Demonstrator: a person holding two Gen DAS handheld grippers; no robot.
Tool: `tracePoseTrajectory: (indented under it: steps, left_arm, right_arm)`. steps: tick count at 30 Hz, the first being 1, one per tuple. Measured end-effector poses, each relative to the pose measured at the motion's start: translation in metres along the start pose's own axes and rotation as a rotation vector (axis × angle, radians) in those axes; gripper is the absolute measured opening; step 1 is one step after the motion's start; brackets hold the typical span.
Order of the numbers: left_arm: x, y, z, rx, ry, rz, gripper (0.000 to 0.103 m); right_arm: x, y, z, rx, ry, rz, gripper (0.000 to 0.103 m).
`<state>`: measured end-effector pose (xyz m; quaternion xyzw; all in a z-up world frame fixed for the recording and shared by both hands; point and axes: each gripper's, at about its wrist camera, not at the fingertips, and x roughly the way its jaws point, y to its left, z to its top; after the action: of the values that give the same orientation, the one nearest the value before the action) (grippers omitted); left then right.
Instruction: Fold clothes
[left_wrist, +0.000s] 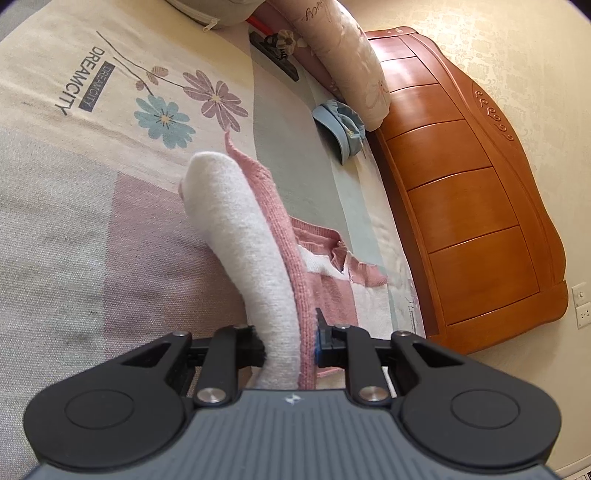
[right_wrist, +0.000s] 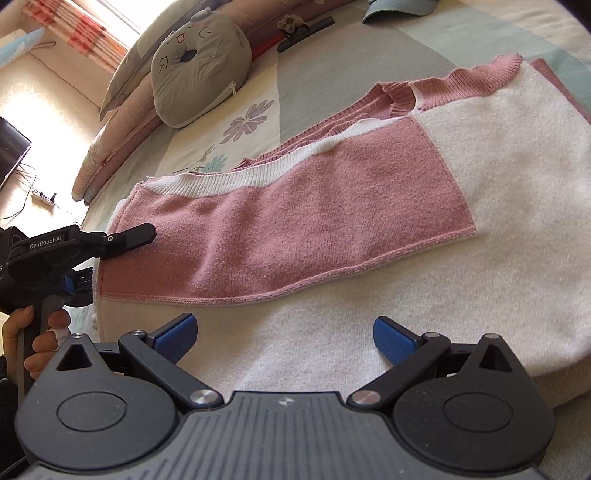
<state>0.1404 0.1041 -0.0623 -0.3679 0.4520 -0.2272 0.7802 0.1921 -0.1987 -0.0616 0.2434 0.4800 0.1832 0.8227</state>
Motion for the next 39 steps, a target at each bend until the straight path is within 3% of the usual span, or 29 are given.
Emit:
tracePoseTrajectory:
  steps: [14, 28, 39]
  left_arm:
    - [0.006, -0.047, 0.003, 0.079, 0.015, -0.048, 0.018]
    - [0.044, -0.107, 0.01, 0.131, 0.092, -0.124, 0.018]
    - [0.075, -0.147, 0.01, 0.134, 0.128, -0.121, 0.018]
  right_arm:
    - [-0.058, -0.006, -0.004, -0.034, -0.159, -0.047, 0.103]
    - [-0.102, -0.04, -0.006, 0.032, -0.27, -0.064, 0.103]
    - [-0.129, -0.064, -0.007, 0.081, -0.35, -0.076, 0.103]
